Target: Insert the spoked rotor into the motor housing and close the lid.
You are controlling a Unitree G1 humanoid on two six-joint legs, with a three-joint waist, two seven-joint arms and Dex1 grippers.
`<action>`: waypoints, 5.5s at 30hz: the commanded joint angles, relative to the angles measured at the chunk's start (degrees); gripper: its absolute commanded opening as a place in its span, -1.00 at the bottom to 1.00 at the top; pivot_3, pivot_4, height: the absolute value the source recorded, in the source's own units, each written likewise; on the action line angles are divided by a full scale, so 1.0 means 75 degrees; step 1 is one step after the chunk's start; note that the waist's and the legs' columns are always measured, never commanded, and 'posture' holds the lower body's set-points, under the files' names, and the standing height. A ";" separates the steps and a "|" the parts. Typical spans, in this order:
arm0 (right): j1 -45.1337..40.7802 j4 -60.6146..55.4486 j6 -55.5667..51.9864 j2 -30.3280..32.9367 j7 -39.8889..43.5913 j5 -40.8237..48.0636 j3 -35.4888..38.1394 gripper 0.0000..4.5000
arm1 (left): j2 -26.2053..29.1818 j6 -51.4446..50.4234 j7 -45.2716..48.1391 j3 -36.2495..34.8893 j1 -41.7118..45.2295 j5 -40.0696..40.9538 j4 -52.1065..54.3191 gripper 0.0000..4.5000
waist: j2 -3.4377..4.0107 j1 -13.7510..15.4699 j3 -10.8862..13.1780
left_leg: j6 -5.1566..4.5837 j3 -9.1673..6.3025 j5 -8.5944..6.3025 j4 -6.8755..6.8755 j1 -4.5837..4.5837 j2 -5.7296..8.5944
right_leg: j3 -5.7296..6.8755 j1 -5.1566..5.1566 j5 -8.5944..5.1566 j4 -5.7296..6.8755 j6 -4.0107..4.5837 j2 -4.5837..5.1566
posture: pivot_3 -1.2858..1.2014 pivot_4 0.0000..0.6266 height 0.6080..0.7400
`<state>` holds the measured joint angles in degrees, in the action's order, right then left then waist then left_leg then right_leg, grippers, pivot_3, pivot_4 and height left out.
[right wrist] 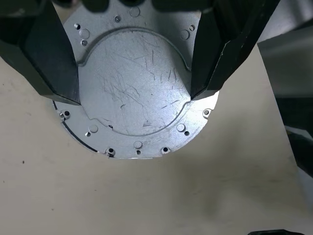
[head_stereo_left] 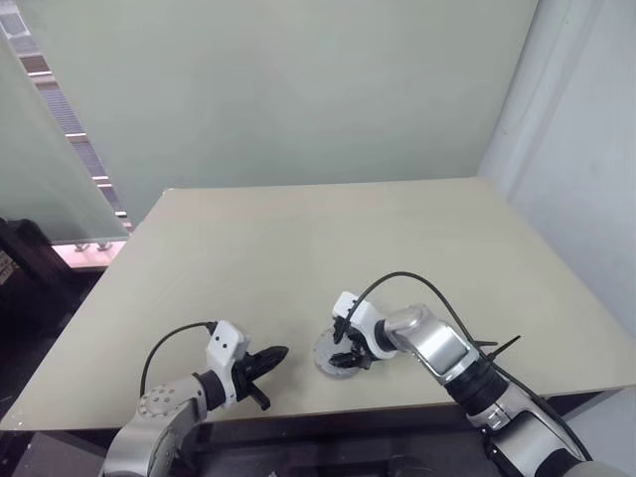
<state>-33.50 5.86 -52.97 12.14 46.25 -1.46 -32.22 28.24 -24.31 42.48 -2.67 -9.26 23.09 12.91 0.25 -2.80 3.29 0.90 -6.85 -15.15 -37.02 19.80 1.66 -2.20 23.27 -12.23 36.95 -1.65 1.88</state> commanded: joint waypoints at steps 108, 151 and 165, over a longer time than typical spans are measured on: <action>-0.0352 -0.0280 -0.2721 -0.0818 -0.2188 0.2188 0.3875 1.00 | -0.1023 0.1060 0.0357 0.2158 0.1902 -0.1921 -0.2482 -1.00 | 0.0007 0.0084 -0.0020 | -0.0010 -0.0027 -0.0002 0.0004 0.0007 0.0034 | -0.0010 -0.0011 0.0000 -0.0010 -0.0005 0.0010 | 0.03 -1.00 1.00; -0.0281 0.3012 -0.4269 -0.1954 -0.2969 0.3976 0.7459 -0.01 | -0.0994 0.0978 0.0374 0.2031 0.1824 -0.1953 -0.2319 -1.00 | 0.0055 -0.0011 -0.0048 | -0.0023 -0.0020 0.0000 0.0007 0.0011 0.0044 | -0.0029 -0.0009 0.0001 -0.0005 -0.0005 0.0008 | 0.03 -1.00 1.00; -0.0125 0.2946 -0.4262 -0.1931 -0.3157 0.4068 0.7394 -0.45 | -0.1182 0.1025 0.0522 0.1658 0.1771 -0.1540 -0.2115 -1.00 | 0.0079 -0.0011 -0.0066 | -0.0024 -0.0012 0.0000 0.0008 -0.0006 0.0039 | -0.0030 -0.0018 0.0001 -0.0001 -0.0005 0.0006 | 0.03 -1.00 1.00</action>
<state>-34.42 28.27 -84.52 -0.96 23.03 28.08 25.00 20.66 -17.40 44.42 8.28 3.27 9.30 -5.17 0.84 -2.88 2.79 0.72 -6.95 -15.15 -36.96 19.77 1.96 -2.43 23.14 -12.23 36.94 -1.69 1.93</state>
